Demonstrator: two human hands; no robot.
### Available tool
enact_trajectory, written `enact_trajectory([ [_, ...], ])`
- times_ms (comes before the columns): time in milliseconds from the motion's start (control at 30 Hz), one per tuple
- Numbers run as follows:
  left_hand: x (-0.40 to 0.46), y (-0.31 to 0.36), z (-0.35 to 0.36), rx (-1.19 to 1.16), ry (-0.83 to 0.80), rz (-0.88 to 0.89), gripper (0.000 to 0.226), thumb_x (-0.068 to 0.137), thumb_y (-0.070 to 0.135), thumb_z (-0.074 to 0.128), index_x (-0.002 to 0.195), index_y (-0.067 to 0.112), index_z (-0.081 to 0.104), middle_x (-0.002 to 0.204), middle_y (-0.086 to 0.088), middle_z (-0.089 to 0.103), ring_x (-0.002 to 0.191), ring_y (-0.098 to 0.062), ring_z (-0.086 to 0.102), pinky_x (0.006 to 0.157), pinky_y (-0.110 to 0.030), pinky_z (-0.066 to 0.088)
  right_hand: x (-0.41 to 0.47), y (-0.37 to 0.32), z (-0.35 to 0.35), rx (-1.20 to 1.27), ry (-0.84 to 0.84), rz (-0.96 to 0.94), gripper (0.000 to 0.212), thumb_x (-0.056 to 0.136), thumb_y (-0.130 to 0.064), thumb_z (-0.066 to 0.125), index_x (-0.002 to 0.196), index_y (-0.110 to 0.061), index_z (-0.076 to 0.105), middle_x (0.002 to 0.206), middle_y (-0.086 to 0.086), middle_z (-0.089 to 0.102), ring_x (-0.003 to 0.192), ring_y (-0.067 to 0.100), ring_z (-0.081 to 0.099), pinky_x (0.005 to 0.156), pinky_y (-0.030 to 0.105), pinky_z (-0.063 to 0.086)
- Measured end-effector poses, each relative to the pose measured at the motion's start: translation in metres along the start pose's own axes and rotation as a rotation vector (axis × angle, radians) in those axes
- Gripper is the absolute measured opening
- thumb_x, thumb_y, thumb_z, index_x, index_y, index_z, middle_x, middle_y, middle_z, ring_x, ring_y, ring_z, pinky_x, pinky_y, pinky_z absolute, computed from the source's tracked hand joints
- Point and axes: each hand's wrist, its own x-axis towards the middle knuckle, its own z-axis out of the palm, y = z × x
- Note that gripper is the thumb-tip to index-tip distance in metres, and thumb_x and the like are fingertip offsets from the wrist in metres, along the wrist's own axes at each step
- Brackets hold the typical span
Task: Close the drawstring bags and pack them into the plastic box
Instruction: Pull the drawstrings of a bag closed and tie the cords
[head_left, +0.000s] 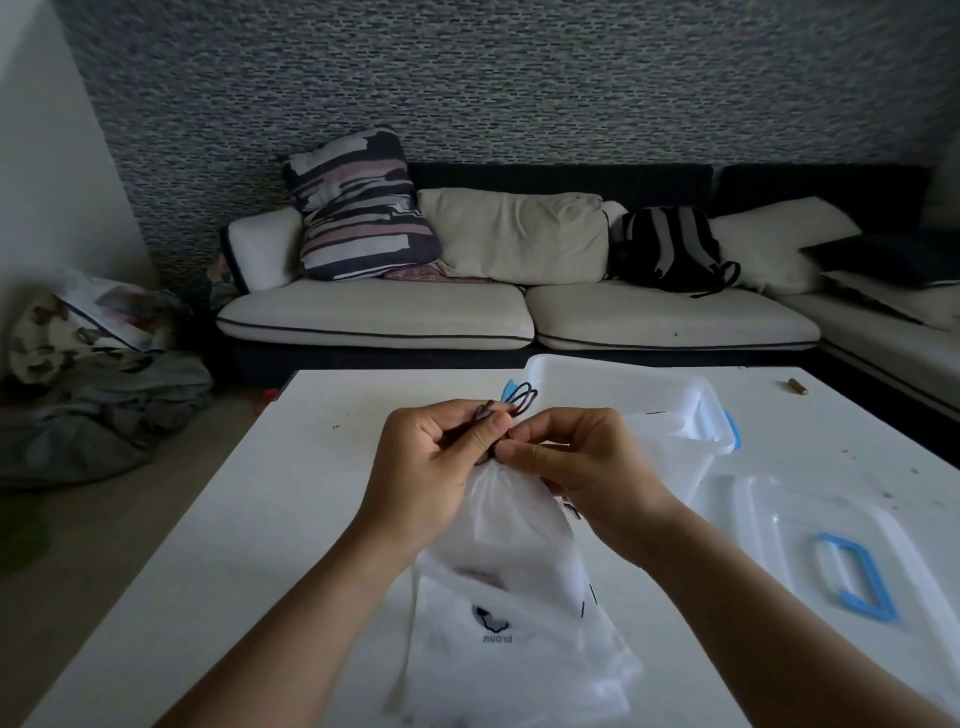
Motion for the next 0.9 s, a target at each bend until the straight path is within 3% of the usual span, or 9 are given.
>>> enact_trajectory([
  [133,0.002,0.001,-0.004,0.071,-0.015,0.020,0.009,0.085,0.023,0.072,0.093,0.026,0.077,0.087,0.006,0.078,0.086,-0.011,0.075,0.080,-0.026,0.059,0.003,-0.002,-0.005,0.038,-0.041,0.018,0.016,0.072,-0.015,0.078,0.079,-0.001,0.075,0.081,0.018,0.073,0.068,0.023,0.067,0.057,0.026,0.052],
  [200,0.004,0.001,-0.006,0.080,-0.025,0.018,0.010,0.085,0.026,0.071,0.093,0.025,0.077,0.088,0.007,0.078,0.087,-0.010,0.074,0.081,-0.026,0.058,0.003,-0.005,-0.009,0.074,-0.085,0.066,0.017,0.077,-0.015,0.073,0.084,0.001,0.074,0.084,0.017,0.071,0.072,0.023,0.067,0.057,0.024,0.053],
  [267,0.005,0.001,-0.007,0.043,-0.037,-0.003,0.011,0.086,0.021,0.070,0.094,0.020,0.078,0.089,0.006,0.078,0.089,-0.010,0.074,0.083,-0.024,0.056,0.004,-0.006,-0.011,0.132,-0.149,0.120,0.028,0.086,-0.015,0.069,0.100,0.009,0.068,0.096,0.022,0.068,0.086,0.029,0.065,0.071,0.031,0.055],
  [367,0.004,0.001,-0.007,0.002,-0.042,-0.018,0.012,0.089,0.012,0.069,0.096,0.015,0.078,0.089,0.003,0.079,0.089,-0.011,0.074,0.084,-0.023,0.055,0.003,-0.005,-0.009,0.186,-0.238,0.184,0.041,0.093,-0.020,0.062,0.118,0.013,0.059,0.115,0.030,0.063,0.107,0.036,0.059,0.099,0.048,0.046],
  [433,0.004,-0.001,-0.008,0.008,-0.022,-0.018,0.012,0.089,0.012,0.069,0.097,0.013,0.078,0.087,0.001,0.079,0.087,-0.013,0.074,0.084,-0.026,0.057,0.001,-0.007,-0.008,0.200,-0.244,0.196,0.045,0.091,-0.022,0.060,0.118,0.014,0.058,0.116,0.028,0.062,0.109,0.038,0.059,0.101,0.049,0.045],
  [600,0.004,0.001,-0.005,-0.014,-0.010,0.000,0.011,0.085,0.016,0.070,0.092,0.020,0.077,0.087,0.004,0.078,0.087,-0.010,0.074,0.080,-0.020,0.055,0.000,-0.008,-0.002,0.215,-0.264,0.157,0.045,0.090,-0.012,0.065,0.123,0.017,0.054,0.128,0.044,0.051,0.110,0.042,0.058,0.106,0.053,0.041],
  [700,0.002,0.002,-0.002,-0.018,-0.019,0.022,0.010,0.086,0.014,0.070,0.090,0.019,0.077,0.087,0.004,0.078,0.086,-0.010,0.074,0.079,-0.019,0.055,0.000,-0.007,0.000,0.237,-0.217,0.130,0.047,0.088,-0.014,0.065,0.122,0.017,0.056,0.123,0.041,0.057,0.108,0.040,0.059,0.105,0.051,0.044],
  [800,0.001,0.002,0.000,-0.036,-0.001,0.038,0.012,0.088,0.011,0.067,0.090,0.018,0.077,0.085,0.002,0.078,0.083,-0.011,0.074,0.077,-0.018,0.055,-0.001,-0.009,-0.003,0.266,-0.188,0.145,0.041,0.090,-0.020,0.067,0.117,0.010,0.064,0.114,0.030,0.066,0.100,0.035,0.065,0.092,0.039,0.053],
  [900,0.002,0.003,0.001,-0.062,0.003,0.034,0.014,0.089,0.010,0.066,0.091,0.018,0.077,0.085,0.002,0.078,0.084,-0.011,0.074,0.077,-0.018,0.054,-0.003,-0.011,-0.007,0.288,-0.209,0.167,0.039,0.094,-0.018,0.060,0.121,0.011,0.062,0.118,0.032,0.064,0.101,0.035,0.065,0.089,0.036,0.055],
])
